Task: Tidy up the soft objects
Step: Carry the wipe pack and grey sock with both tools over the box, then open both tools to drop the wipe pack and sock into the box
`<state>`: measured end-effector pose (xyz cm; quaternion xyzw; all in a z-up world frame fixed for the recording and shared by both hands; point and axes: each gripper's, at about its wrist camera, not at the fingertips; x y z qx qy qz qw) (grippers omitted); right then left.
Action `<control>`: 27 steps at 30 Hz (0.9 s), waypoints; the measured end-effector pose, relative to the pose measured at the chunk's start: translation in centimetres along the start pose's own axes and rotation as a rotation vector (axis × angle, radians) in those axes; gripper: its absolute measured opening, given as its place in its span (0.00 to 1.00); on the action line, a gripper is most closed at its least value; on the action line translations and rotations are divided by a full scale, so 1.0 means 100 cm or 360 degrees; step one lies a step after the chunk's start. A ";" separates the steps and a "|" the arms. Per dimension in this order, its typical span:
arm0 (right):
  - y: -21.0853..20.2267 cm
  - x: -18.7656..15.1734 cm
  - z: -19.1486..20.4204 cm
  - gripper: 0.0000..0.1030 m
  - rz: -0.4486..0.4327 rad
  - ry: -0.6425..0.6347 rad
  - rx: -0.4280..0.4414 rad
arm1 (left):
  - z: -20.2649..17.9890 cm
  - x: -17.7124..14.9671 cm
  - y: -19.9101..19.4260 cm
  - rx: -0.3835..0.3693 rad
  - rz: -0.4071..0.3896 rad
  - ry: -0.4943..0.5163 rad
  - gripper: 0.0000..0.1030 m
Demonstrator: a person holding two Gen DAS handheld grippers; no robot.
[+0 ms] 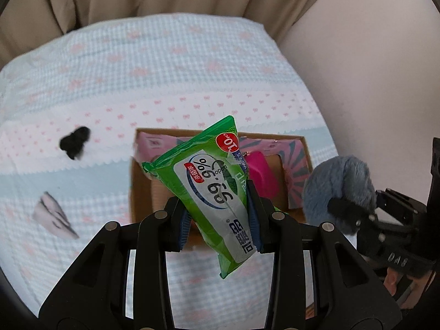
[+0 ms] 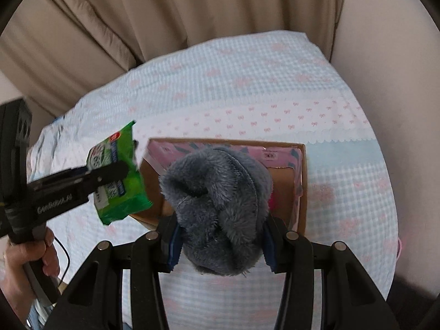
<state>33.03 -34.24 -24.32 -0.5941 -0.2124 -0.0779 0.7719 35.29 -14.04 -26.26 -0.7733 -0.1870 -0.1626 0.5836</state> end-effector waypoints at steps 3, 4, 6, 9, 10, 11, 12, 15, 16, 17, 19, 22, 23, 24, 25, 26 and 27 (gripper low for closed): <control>0.020 0.000 -0.013 0.43 0.0066 -0.0038 0.0026 | -0.004 0.001 0.028 0.0022 0.0061 -0.0036 0.31; 0.027 0.001 -0.017 0.43 0.0087 -0.0047 0.0035 | -0.006 0.001 0.036 0.0030 0.0083 -0.0045 0.31; 0.041 0.000 -0.024 0.43 0.0134 -0.0072 0.0052 | -0.008 0.002 0.057 0.0057 0.0138 -0.0058 0.31; 0.062 -0.001 -0.030 0.43 0.0197 -0.0119 0.0063 | -0.010 0.004 0.082 0.0099 0.0201 -0.0071 0.31; 0.068 -0.002 -0.032 0.43 0.0216 -0.0129 0.0064 | -0.010 0.004 0.088 0.0115 0.0219 -0.0075 0.31; 0.074 -0.003 -0.033 0.43 0.0235 -0.0138 0.0064 | -0.010 0.005 0.094 0.0128 0.0238 -0.0081 0.31; 0.079 -0.004 -0.034 0.43 0.0251 -0.0151 0.0052 | -0.009 0.005 0.103 0.0144 0.0262 -0.0093 0.31; 0.092 -0.007 -0.033 0.44 0.0283 -0.0201 0.0028 | -0.009 0.008 0.114 0.0168 0.0297 -0.0109 0.31; 0.094 -0.007 -0.031 0.45 0.0285 -0.0227 0.0015 | -0.010 0.009 0.118 0.0183 0.0305 -0.0108 0.31; 0.096 -0.008 -0.029 0.45 0.0288 -0.0248 0.0004 | -0.010 0.010 0.120 0.0194 0.0309 -0.0106 0.31; 0.102 -0.008 -0.028 0.46 0.0303 -0.0276 0.0000 | -0.011 0.015 0.123 0.0218 0.0319 -0.0097 0.31; 0.104 -0.008 -0.025 0.58 0.0309 -0.0319 0.0011 | -0.013 0.020 0.127 0.0251 0.0351 -0.0096 0.43; 0.103 -0.008 -0.023 0.66 0.0307 -0.0338 0.0014 | -0.014 0.022 0.126 0.0272 0.0357 -0.0096 0.54; 0.103 -0.007 -0.023 0.71 0.0296 -0.0344 0.0018 | -0.014 0.023 0.125 0.0286 0.0355 -0.0092 0.89; 0.102 -0.006 -0.023 0.85 0.0285 -0.0345 0.0029 | -0.015 0.025 0.122 0.0299 0.0340 -0.0087 1.00; 0.100 -0.006 -0.023 0.95 0.0280 -0.0337 0.0044 | -0.016 0.026 0.118 0.0294 0.0320 -0.0081 1.00; 0.098 -0.005 -0.024 0.96 0.0280 -0.0320 0.0059 | -0.017 0.026 0.116 0.0289 0.0316 -0.0082 1.00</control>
Point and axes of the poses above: each gripper's, at about its wrist camera, not at the fingertips, and y roughly the way its jaws point, z to its left, x to its top, and after that the axes turned 3 degrees about -z, right-handed
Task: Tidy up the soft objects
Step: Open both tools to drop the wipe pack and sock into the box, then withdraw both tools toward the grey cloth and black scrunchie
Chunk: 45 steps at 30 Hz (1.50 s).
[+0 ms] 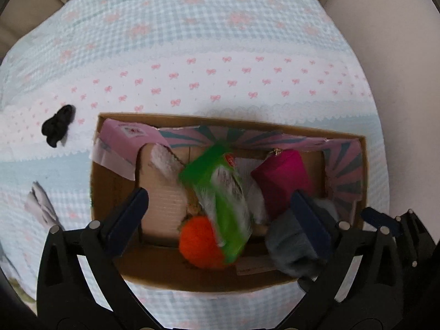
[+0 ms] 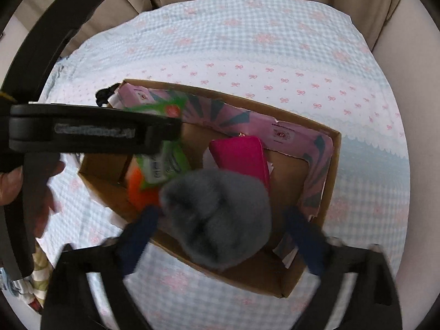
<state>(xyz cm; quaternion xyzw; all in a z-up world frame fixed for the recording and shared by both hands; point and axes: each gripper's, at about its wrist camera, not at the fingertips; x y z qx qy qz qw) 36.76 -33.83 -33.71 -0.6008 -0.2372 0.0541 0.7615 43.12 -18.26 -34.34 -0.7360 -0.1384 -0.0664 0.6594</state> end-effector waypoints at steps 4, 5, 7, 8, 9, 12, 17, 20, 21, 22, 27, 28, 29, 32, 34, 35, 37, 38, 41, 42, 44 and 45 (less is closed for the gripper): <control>-0.004 -0.003 -0.001 0.97 -0.0005 0.0024 -0.0010 | 0.001 0.002 -0.008 0.0018 0.0001 -0.0005 1.00; -0.005 -0.005 -0.002 0.97 -0.0009 0.0028 -0.0014 | 0.001 0.002 -0.009 0.0027 0.0001 0.0000 1.00; -0.008 -0.006 -0.004 0.97 -0.0016 0.0044 -0.0017 | 0.001 0.001 -0.013 0.0039 0.0002 0.0008 1.00; -0.008 -0.007 -0.003 0.97 -0.0020 0.0048 -0.0016 | 0.001 0.001 -0.015 0.0038 0.0001 0.0011 1.00; -0.010 -0.008 -0.004 0.97 -0.0031 0.0050 -0.0022 | 0.001 0.000 -0.017 0.0039 0.0001 0.0013 1.00; -0.016 -0.008 -0.002 0.97 -0.0061 0.0051 -0.0044 | 0.001 -0.004 -0.023 0.0038 -0.0001 0.0014 1.00; -0.032 -0.007 0.001 0.97 -0.0113 0.0069 -0.0063 | 0.000 -0.007 -0.043 0.0011 -0.0042 0.0011 1.00; -0.044 -0.007 0.005 0.97 -0.0156 0.0073 -0.0081 | -0.001 -0.009 -0.059 0.0009 -0.0089 0.0038 1.00; -0.050 -0.007 0.007 0.97 -0.0169 0.0074 -0.0086 | -0.001 -0.010 -0.064 0.0007 -0.0100 0.0051 1.00; -0.054 -0.007 0.009 0.97 -0.0178 0.0076 -0.0091 | -0.001 -0.011 -0.069 0.0006 -0.0111 0.0064 1.00; -0.084 -0.009 0.023 0.97 -0.0255 0.0108 -0.0134 | 0.004 -0.021 -0.103 0.0000 -0.0191 0.0129 1.00; -0.090 -0.010 0.026 0.97 -0.0272 0.0125 -0.0144 | 0.006 -0.022 -0.109 -0.0010 -0.0206 0.0137 1.00; -0.096 -0.010 0.029 0.97 -0.0286 0.0146 -0.0149 | 0.008 -0.024 -0.115 -0.0021 -0.0221 0.0145 1.00; -0.114 -0.014 0.039 0.97 -0.0330 0.0211 -0.0171 | 0.012 -0.032 -0.138 -0.0035 -0.0267 0.0205 1.00; -0.128 -0.017 0.049 0.97 -0.0368 0.0247 -0.0198 | 0.017 -0.038 -0.155 -0.0041 -0.0304 0.0254 1.00; -0.135 -0.019 0.055 0.97 -0.0384 0.0258 -0.0216 | 0.021 -0.043 -0.166 -0.0048 -0.0324 0.0273 1.00; -0.146 -0.021 0.068 0.97 -0.0404 0.0274 -0.0247 | 0.030 -0.049 -0.183 -0.0062 -0.0359 0.0294 1.00; -0.151 -0.023 0.074 0.97 -0.0414 0.0280 -0.0262 | 0.034 -0.052 -0.192 -0.0068 -0.0379 0.0301 1.00; -0.166 -0.025 0.095 0.97 -0.0454 0.0297 -0.0322 | 0.055 -0.065 -0.220 -0.0094 -0.0440 0.0315 1.00; -0.171 -0.025 0.102 0.97 -0.0471 0.0306 -0.0343 | 0.060 -0.068 -0.225 -0.0100 -0.0445 0.0321 1.00; -0.180 -0.026 0.117 0.97 -0.0508 0.0329 -0.0368 | 0.077 -0.078 -0.239 -0.0122 -0.0444 0.0332 1.00; -0.184 -0.026 0.127 0.97 -0.0537 0.0339 -0.0377 | 0.086 -0.083 -0.245 -0.0130 -0.0451 0.0328 1.00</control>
Point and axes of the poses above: each gripper's, at about its wrist camera, not at the fingertips, and y roughly the way its jaws point, z to its left, x to its top, and after that the axes turned 3 degrees about -z, right-handed
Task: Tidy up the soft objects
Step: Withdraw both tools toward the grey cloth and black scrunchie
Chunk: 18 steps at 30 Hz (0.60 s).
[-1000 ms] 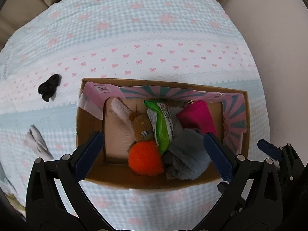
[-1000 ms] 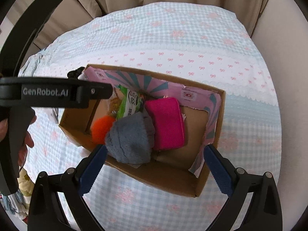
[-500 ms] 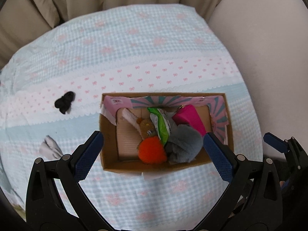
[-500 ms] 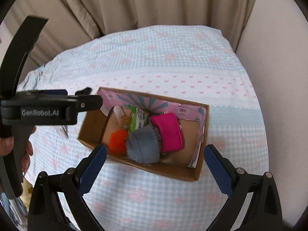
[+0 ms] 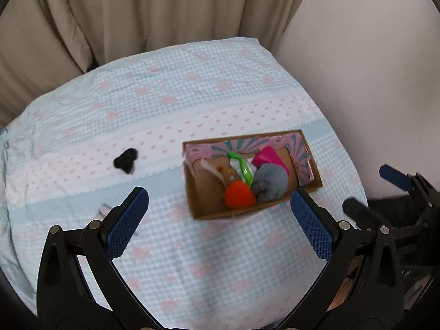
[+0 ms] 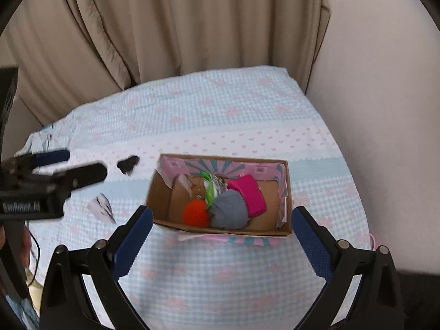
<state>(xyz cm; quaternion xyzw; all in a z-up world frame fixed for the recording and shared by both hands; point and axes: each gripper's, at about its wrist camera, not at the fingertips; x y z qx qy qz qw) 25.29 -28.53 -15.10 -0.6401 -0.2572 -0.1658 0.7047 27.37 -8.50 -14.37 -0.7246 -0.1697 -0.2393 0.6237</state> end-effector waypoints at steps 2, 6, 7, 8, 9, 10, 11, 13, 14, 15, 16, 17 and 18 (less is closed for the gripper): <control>-0.009 -0.001 0.015 0.97 -0.0031 0.0011 -0.0012 | 0.013 -0.007 -0.013 -0.0013 -0.0017 -0.0011 1.00; -0.018 -0.005 0.049 0.97 -0.0066 0.0005 -0.0023 | 0.052 -0.023 -0.037 0.0019 -0.0045 -0.0018 1.00; -0.018 -0.006 0.059 0.97 -0.0073 -0.0001 -0.0022 | 0.060 -0.026 -0.041 0.0014 -0.0046 -0.0023 1.00; -0.019 -0.006 0.069 0.97 -0.0080 -0.0009 -0.0019 | 0.070 -0.029 -0.044 0.0000 -0.0047 -0.0033 1.00; -0.018 -0.006 0.077 0.97 -0.0082 -0.0014 -0.0013 | 0.081 -0.032 -0.049 -0.0010 -0.0050 -0.0051 1.00; -0.017 -0.006 0.087 0.97 -0.0085 -0.0022 -0.0003 | 0.094 -0.036 -0.054 -0.0015 -0.0060 -0.0072 1.00; -0.016 -0.007 0.094 0.97 -0.0086 -0.0028 0.0005 | 0.105 -0.038 -0.058 -0.0014 -0.0073 -0.0087 1.00; -0.010 -0.007 0.112 0.97 -0.0083 -0.0040 0.0020 | 0.129 -0.044 -0.064 0.0026 -0.0094 -0.0094 1.00; -0.008 -0.007 0.121 0.97 -0.0089 -0.0041 0.0030 | 0.141 -0.046 -0.066 0.0061 -0.0099 -0.0086 1.00; -0.006 -0.006 0.130 0.97 -0.0100 -0.0039 0.0041 | 0.150 -0.049 -0.068 0.0083 -0.0106 -0.0078 1.00; -0.003 -0.006 0.138 0.97 -0.0109 -0.0040 0.0049 | 0.160 -0.050 -0.069 0.0096 -0.0116 -0.0075 1.00; 0.000 -0.005 0.147 0.97 -0.0118 -0.0047 0.0048 | 0.170 -0.052 -0.070 0.0105 -0.0125 -0.0076 1.00; 0.004 -0.004 0.157 0.97 -0.0121 -0.0063 0.0041 | 0.184 -0.055 -0.070 0.0106 -0.0136 -0.0079 1.00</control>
Point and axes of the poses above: each gripper's, at about its wrist camera, not at the fingertips, and y roughly the way its jaws point, z to its left, x to its top, and after that the axes turned 3 degrees about -z, right-handed
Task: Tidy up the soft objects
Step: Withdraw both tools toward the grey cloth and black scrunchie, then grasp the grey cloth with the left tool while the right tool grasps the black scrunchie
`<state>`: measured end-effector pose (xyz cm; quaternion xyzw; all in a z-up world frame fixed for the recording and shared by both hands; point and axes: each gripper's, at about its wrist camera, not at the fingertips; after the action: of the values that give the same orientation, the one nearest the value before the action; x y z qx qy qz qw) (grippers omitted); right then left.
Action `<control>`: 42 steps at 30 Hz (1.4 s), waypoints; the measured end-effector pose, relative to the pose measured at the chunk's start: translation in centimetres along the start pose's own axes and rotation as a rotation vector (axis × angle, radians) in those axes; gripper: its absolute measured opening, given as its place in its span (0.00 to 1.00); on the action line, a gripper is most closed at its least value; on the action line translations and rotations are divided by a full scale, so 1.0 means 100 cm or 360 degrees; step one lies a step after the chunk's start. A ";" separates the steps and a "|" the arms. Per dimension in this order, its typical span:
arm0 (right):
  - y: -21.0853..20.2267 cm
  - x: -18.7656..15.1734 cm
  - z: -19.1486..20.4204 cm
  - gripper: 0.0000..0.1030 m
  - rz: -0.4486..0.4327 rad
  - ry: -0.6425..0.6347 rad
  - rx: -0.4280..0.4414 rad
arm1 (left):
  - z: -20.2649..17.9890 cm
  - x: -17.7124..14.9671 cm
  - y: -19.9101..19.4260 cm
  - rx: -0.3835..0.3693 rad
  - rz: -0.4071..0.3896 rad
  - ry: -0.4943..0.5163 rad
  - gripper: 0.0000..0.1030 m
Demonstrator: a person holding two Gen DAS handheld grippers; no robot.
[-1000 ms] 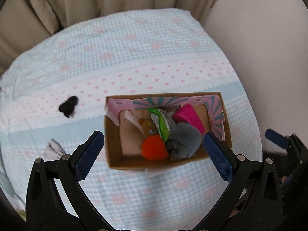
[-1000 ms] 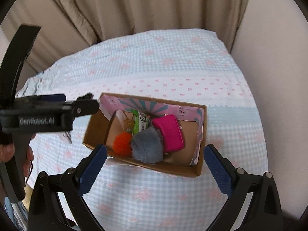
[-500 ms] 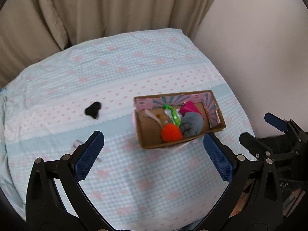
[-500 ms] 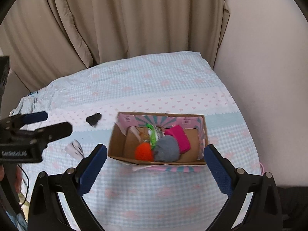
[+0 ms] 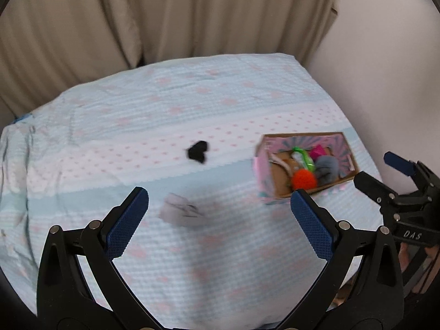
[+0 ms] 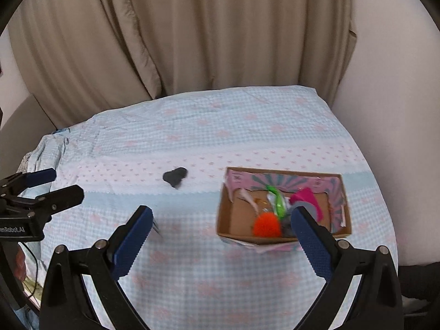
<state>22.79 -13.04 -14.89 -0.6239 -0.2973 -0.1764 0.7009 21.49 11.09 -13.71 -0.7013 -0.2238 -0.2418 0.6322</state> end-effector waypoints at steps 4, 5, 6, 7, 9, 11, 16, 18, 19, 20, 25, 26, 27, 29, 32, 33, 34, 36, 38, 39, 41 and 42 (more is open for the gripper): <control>0.024 0.004 0.028 0.97 0.0011 -0.0036 0.0030 | 0.038 -0.010 0.012 -0.0007 -0.0014 0.0024 1.00; 0.034 0.006 0.035 0.97 0.0011 -0.0042 0.0036 | 0.046 -0.013 0.017 -0.0010 -0.0013 0.0034 1.00; 0.041 0.007 0.040 0.97 0.0014 -0.0048 0.0043 | 0.057 -0.019 0.027 -0.0014 -0.0002 0.0052 1.00; 0.050 0.007 0.046 0.97 0.0015 -0.0055 0.0049 | 0.064 -0.024 0.035 -0.0021 0.0012 0.0066 1.00; 0.072 0.008 0.057 0.97 0.0025 -0.0078 0.0062 | 0.079 -0.036 0.055 -0.0043 0.0037 0.0097 1.00; 0.092 0.009 0.064 0.97 0.0029 -0.0097 0.0092 | 0.091 -0.049 0.076 -0.0058 0.0058 0.0114 1.00; 0.153 0.007 0.082 0.97 0.0049 -0.0136 0.0162 | 0.110 -0.085 0.128 -0.0125 0.0104 0.0096 1.00; 0.180 0.002 0.091 0.97 0.0060 -0.0170 0.0178 | 0.114 -0.098 0.146 -0.0159 0.0108 0.0087 1.00; 0.193 -0.001 0.095 0.97 0.0072 -0.0193 0.0186 | 0.115 -0.106 0.157 -0.0170 0.0112 0.0082 1.00; 0.203 -0.004 0.099 0.97 0.0078 -0.0213 0.0189 | 0.115 -0.112 0.165 -0.0180 0.0114 0.0079 1.00; 0.265 -0.021 0.114 0.97 0.0105 -0.0306 0.0216 | 0.108 -0.139 0.216 -0.0207 0.0134 0.0110 0.99; 0.274 -0.024 0.115 0.97 0.0119 -0.0311 0.0227 | 0.105 -0.144 0.226 -0.0196 0.0136 0.0129 0.98; 0.287 -0.027 0.115 0.97 0.0129 -0.0320 0.0232 | 0.103 -0.147 0.235 -0.0182 0.0136 0.0140 0.97; 0.306 -0.033 0.114 0.97 0.0137 -0.0346 0.0231 | 0.100 -0.155 0.250 -0.0181 0.0137 0.0138 0.96; 0.335 -0.040 0.111 0.97 0.0153 -0.0367 0.0247 | 0.097 -0.161 0.270 -0.0162 0.0148 0.0147 0.95; 0.342 -0.041 0.110 0.97 0.0154 -0.0370 0.0248 | 0.094 -0.162 0.279 -0.0139 0.0153 0.0176 0.93; 0.350 -0.042 0.109 0.97 0.0156 -0.0374 0.0251 | 0.092 -0.162 0.283 -0.0130 0.0151 0.0195 0.91; 0.363 -0.043 0.110 0.97 0.0156 -0.0383 0.0259 | 0.088 -0.162 0.292 -0.0116 0.0144 0.0218 0.90; 0.377 -0.042 0.112 0.92 0.0155 -0.0413 0.0263 | 0.084 -0.163 0.300 -0.0092 0.0112 0.0233 0.90; 0.381 -0.041 0.113 0.90 0.0154 -0.0424 0.0270 | 0.082 -0.163 0.301 -0.0081 0.0099 0.0232 0.90; 0.392 -0.039 0.116 0.84 0.0152 -0.0444 0.0281 | 0.080 -0.162 0.305 -0.0069 0.0084 0.0209 0.91; 0.396 -0.038 0.117 0.82 0.0148 -0.0450 0.0286 | 0.080 -0.162 0.306 -0.0065 0.0077 0.0192 0.91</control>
<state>42.13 4.30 -47.27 -0.5904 -0.3783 -0.0270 0.7125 28.25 15.85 -48.27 -0.7034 -0.1631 -0.2728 0.6358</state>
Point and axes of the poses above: each gripper's, at about its wrist camera, not at the fingertips, and y roughly the way its jaws point, z to its left, x to its top, and after that the axes turned 3 degrees about -z, right-handed
